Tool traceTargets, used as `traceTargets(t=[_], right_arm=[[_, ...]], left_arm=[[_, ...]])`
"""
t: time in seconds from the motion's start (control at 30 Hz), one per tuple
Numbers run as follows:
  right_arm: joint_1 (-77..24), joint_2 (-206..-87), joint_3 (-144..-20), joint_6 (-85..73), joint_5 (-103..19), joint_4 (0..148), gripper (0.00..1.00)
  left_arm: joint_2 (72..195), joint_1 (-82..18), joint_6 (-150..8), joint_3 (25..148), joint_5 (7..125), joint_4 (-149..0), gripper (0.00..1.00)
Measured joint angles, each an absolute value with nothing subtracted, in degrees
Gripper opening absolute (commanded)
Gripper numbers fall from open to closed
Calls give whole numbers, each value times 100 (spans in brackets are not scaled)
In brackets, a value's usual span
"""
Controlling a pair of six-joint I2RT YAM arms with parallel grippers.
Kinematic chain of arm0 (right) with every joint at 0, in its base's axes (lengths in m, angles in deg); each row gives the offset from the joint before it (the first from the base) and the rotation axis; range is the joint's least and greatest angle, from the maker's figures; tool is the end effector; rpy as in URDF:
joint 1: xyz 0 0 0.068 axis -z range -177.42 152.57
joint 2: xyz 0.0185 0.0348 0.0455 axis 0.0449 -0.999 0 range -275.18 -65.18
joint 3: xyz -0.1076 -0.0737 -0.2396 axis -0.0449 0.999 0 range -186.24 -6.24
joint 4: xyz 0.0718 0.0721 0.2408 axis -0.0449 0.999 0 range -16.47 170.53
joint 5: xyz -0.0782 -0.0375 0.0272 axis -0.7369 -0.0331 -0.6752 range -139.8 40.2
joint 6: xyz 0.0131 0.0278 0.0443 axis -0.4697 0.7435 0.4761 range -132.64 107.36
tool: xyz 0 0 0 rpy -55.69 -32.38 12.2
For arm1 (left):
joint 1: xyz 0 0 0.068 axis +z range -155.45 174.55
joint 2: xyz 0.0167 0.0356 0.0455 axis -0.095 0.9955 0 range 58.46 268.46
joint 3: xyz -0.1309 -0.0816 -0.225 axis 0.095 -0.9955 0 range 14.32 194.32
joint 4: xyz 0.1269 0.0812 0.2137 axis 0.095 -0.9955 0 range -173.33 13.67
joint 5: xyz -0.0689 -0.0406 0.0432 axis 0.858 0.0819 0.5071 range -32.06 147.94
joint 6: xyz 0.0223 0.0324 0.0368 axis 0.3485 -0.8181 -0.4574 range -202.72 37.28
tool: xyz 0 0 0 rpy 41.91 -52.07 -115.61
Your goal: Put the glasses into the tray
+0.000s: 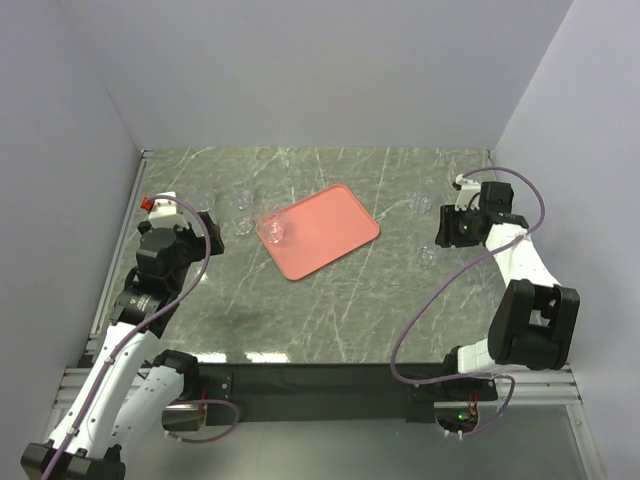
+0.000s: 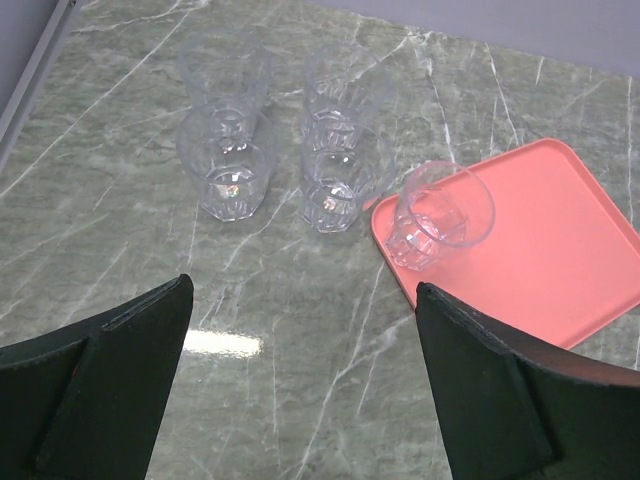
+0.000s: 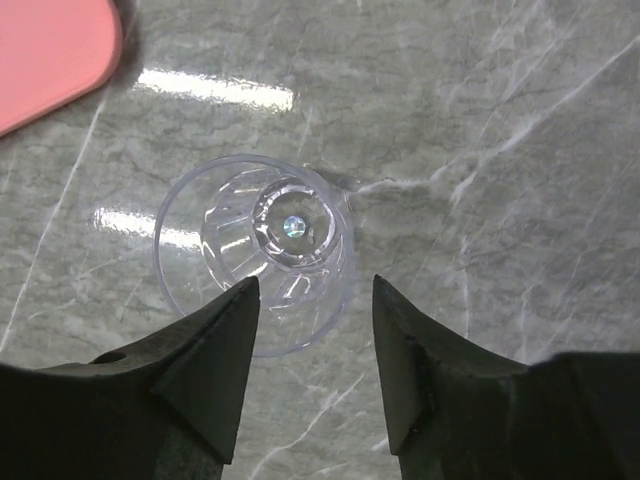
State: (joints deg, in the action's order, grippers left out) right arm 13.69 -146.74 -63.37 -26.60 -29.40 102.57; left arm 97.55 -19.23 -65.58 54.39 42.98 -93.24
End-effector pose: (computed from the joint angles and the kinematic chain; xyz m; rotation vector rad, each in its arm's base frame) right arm 0.2899 -0.0443 0.2417 -0.2051 2.4311 0.2534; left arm 0.1607 -0.0300 0.3145 -0.2352 1.8263 -0.1368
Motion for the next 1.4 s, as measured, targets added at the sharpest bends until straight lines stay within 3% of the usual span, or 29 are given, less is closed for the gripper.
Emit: traceTargets(t=[0.53,0.9,1.4], right_arm=[[1373,-15297,-6540,-2570,-3032,10292,40],[1375,-15384,-6542,-2598,-3071,10329,8],[1297,-14849,-6730,-3322,-2195,10843,5]], left_arm=[[9724,-1923,-6567,5439,4298,-9322,98],[9720,-1923,-6571,5439,4298,-9322,98],[9716,-1923,-6573,5439,4298,-9315,98]])
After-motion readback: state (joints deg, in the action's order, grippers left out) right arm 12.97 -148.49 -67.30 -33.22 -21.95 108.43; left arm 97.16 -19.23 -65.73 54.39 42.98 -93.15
